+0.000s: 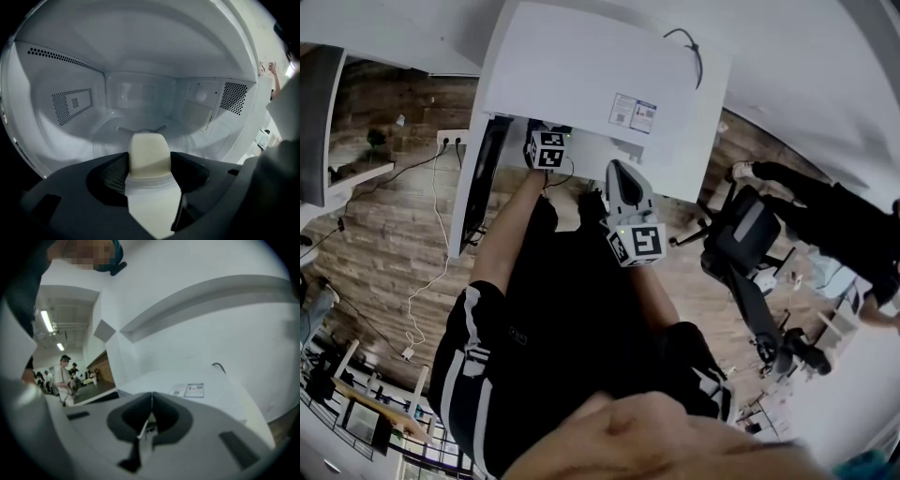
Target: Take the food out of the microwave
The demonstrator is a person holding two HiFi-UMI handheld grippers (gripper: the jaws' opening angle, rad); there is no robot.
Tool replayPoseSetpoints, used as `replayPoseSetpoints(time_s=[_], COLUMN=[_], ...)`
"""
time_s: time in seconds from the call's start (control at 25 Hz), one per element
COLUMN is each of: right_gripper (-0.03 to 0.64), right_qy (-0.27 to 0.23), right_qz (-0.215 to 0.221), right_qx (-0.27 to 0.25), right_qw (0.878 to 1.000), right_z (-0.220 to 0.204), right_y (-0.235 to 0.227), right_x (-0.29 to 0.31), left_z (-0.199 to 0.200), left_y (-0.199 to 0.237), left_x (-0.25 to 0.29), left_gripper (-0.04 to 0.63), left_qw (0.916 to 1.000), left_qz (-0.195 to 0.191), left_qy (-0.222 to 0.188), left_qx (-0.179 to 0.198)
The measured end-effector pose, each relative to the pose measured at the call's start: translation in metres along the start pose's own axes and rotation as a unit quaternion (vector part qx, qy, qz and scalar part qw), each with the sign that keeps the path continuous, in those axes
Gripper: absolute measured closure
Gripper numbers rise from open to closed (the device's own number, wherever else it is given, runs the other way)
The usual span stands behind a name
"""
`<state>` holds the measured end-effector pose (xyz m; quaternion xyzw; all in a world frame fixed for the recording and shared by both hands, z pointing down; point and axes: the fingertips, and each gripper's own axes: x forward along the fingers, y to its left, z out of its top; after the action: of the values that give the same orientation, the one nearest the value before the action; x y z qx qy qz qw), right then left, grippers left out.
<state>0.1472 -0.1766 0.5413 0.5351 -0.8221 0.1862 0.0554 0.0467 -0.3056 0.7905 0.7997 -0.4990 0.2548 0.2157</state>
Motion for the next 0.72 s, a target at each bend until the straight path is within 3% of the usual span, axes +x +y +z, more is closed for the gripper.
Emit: replayPoseSetpoints(time_s=[0.72], right_gripper=[0.586], right_qy=[-0.001], right_qz=[0.001], right_qx=[0.004], right_qw=[1.000], right_z=[-0.005], right_y=[0.008], right_x=[0.002], left_z=[-0.001], left_y=[-0.012], left_x=[-0.035], left_gripper=[0.287], left_qw=[0.9993], left_qz=[-0.024], left_qy=[-0.028], left_qx=[0.003])
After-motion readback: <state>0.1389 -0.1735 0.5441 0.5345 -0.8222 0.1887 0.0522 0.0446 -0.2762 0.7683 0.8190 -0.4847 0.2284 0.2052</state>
